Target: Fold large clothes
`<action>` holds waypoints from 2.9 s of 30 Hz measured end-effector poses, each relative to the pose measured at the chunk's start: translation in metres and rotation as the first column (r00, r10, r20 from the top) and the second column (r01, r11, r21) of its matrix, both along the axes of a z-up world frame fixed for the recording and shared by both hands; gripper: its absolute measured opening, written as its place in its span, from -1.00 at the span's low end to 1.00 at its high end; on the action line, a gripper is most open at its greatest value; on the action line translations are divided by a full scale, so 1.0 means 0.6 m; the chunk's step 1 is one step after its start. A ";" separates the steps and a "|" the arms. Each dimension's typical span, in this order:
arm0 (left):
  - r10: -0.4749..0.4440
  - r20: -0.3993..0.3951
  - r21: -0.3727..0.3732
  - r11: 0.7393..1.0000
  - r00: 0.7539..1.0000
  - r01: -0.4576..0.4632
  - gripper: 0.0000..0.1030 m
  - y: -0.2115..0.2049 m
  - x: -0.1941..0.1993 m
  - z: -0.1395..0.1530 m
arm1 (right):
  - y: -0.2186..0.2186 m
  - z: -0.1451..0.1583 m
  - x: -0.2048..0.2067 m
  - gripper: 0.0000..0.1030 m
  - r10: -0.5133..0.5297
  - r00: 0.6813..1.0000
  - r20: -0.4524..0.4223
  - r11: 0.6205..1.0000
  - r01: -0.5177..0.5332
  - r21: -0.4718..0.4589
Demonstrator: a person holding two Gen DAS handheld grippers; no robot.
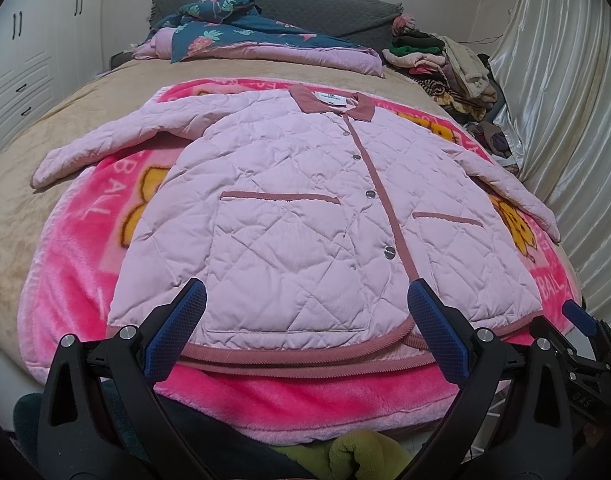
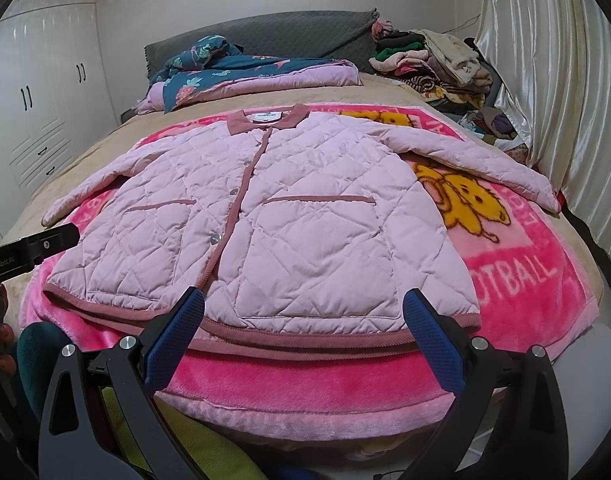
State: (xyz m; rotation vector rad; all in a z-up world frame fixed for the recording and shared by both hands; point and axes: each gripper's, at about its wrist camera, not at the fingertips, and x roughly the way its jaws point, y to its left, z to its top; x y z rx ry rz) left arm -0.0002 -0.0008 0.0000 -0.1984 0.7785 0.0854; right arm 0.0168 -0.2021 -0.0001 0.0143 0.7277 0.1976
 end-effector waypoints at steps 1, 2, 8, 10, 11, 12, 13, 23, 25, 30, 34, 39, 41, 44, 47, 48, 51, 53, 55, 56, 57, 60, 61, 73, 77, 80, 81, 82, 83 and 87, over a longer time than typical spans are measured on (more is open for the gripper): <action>0.000 0.001 0.000 1.000 1.000 0.000 0.84 0.000 0.000 0.000 | 0.000 0.000 0.000 0.92 -0.001 1.000 0.000 1.000 0.001 0.000; 0.000 0.000 0.000 1.000 1.000 0.000 0.84 0.000 0.000 0.000 | 0.000 0.000 -0.001 0.92 -0.001 1.000 0.000 1.000 0.001 0.001; -0.002 0.000 -0.004 1.000 1.000 0.002 0.84 0.000 0.000 0.000 | 0.000 -0.001 0.000 0.92 -0.003 1.000 0.001 1.000 0.003 0.000; 0.000 -0.001 -0.003 1.000 1.000 0.000 0.84 0.000 0.000 0.000 | 0.000 -0.001 0.000 0.92 0.000 1.000 -0.002 1.000 0.000 0.001; -0.001 -0.001 -0.004 1.000 1.000 0.001 0.84 0.000 0.000 0.000 | 0.000 -0.001 0.000 0.92 0.000 1.000 -0.001 1.000 0.000 0.000; -0.001 -0.002 -0.002 1.000 1.000 0.001 0.84 0.000 0.000 0.000 | 0.000 0.000 0.001 0.92 0.000 1.000 -0.001 1.000 0.000 0.001; 0.000 -0.002 -0.003 1.000 1.000 0.000 0.84 0.000 0.000 0.000 | 0.000 -0.001 0.001 0.92 0.001 1.000 -0.003 1.000 -0.001 0.002; -0.002 -0.002 -0.005 1.000 1.000 0.002 0.84 -0.010 0.002 0.007 | 0.013 -0.004 0.013 0.92 0.022 1.000 -0.015 1.000 -0.022 -0.022; -0.002 0.000 -0.006 1.000 1.000 0.002 0.84 -0.012 0.002 0.008 | 0.017 0.001 0.020 0.92 0.026 1.000 -0.014 0.999 -0.026 -0.026; 0.003 -0.004 -0.001 1.000 1.000 -0.003 0.84 -0.018 0.016 0.002 | 0.025 0.006 0.035 0.92 0.036 0.999 -0.015 0.999 -0.037 -0.036; -0.002 -0.008 -0.006 1.000 1.000 0.002 0.84 -0.029 0.041 -0.001 | 0.032 0.011 0.051 0.92 0.040 0.999 -0.012 0.999 -0.041 -0.035; 0.000 -0.008 -0.013 1.000 1.000 -0.001 0.84 -0.020 0.064 0.009 | 0.044 0.017 0.070 0.92 0.056 0.998 -0.007 0.997 -0.056 -0.051; 0.000 -0.010 -0.015 1.000 1.000 0.000 0.84 -0.012 0.072 0.011 | 0.047 0.019 0.079 0.92 0.057 0.998 -0.008 0.997 -0.057 -0.053; -0.002 -0.019 -0.022 1.000 1.000 0.001 0.84 -0.008 0.084 0.013 | 0.052 0.021 0.093 0.92 0.059 0.998 -0.006 0.997 -0.059 -0.058; -0.011 -0.033 -0.028 1.000 0.999 0.010 0.84 -0.007 0.104 0.014 | 0.052 0.024 0.107 0.92 0.057 0.998 -0.004 0.997 -0.057 -0.053; -0.012 -0.034 -0.026 1.000 0.999 0.011 0.84 -0.007 0.109 0.014 | 0.053 0.025 0.114 0.92 0.057 0.998 -0.003 0.997 -0.057 -0.054; -0.020 -0.041 -0.034 0.999 0.999 0.018 0.84 -0.007 0.133 0.018 | 0.053 0.033 0.132 0.92 0.050 0.999 0.008 0.997 -0.050 -0.051; -0.023 -0.042 -0.043 0.999 0.999 0.022 0.84 -0.005 0.145 0.020 | 0.053 0.036 0.146 0.92 0.046 0.999 0.011 0.998 -0.046 -0.046; -0.028 -0.044 -0.049 0.998 0.999 0.026 0.84 -0.007 0.163 0.024 | 0.052 0.039 0.162 0.92 0.040 0.999 0.014 0.998 -0.040 -0.046; -0.028 -0.044 -0.046 0.999 0.999 0.026 0.84 -0.007 0.169 0.025 | 0.051 0.040 0.169 0.92 0.037 0.999 0.014 0.998 -0.036 -0.047; -0.029 -0.042 -0.041 0.999 0.999 0.027 0.84 -0.008 0.179 0.027 | 0.050 0.041 0.176 0.92 0.035 0.999 0.014 0.998 -0.034 -0.046; -0.035 -0.046 -0.035 0.999 0.998 0.033 0.84 -0.010 0.200 0.030 | 0.044 0.044 0.199 0.92 0.018 1.000 0.018 0.999 -0.017 -0.041; -0.035 -0.047 -0.029 0.999 0.998 0.034 0.84 -0.011 0.209 0.032 | 0.042 0.046 0.205 0.92 0.015 1.000 0.019 0.999 -0.014 -0.037; -0.082 -0.060 -0.005 0.997 0.995 0.082 0.84 -0.044 0.311 0.039 | 0.009 0.053 0.298 0.92 -0.051 0.998 0.033 0.998 0.052 -0.031; -0.111 -0.075 -0.009 0.994 0.991 0.111 0.84 -0.063 0.347 0.032 | -0.009 0.045 0.326 0.92 -0.088 0.996 0.022 0.996 0.088 -0.029; -0.122 -0.085 -0.005 0.993 0.989 0.122 0.84 -0.072 0.370 0.026 | -0.035 0.037 0.355 0.92 -0.130 0.991 0.009 0.991 0.130 -0.024; -0.122 -0.087 -0.008 0.993 0.989 0.122 0.84 -0.074 0.377 0.024 | -0.043 0.034 0.361 0.92 -0.144 0.990 0.008 0.989 0.144 -0.025; -0.120 -0.089 -0.010 0.993 0.989 0.119 0.84 -0.076 0.387 0.022 | -0.053 0.031 0.368 0.92 -0.157 0.988 0.007 0.987 0.158 -0.024; -0.114 -0.089 -0.005 0.993 0.989 0.114 0.84 -0.077 0.397 0.020 | -0.064 0.028 0.377 0.92 -0.178 0.984 0.003 0.984 0.178 -0.027; -0.114 -0.095 -0.008 0.993 0.989 0.114 0.84 -0.083 0.425 0.014 | -0.117 0.013 0.412 0.92 -0.250 0.968 -0.030 0.968 0.250 -0.003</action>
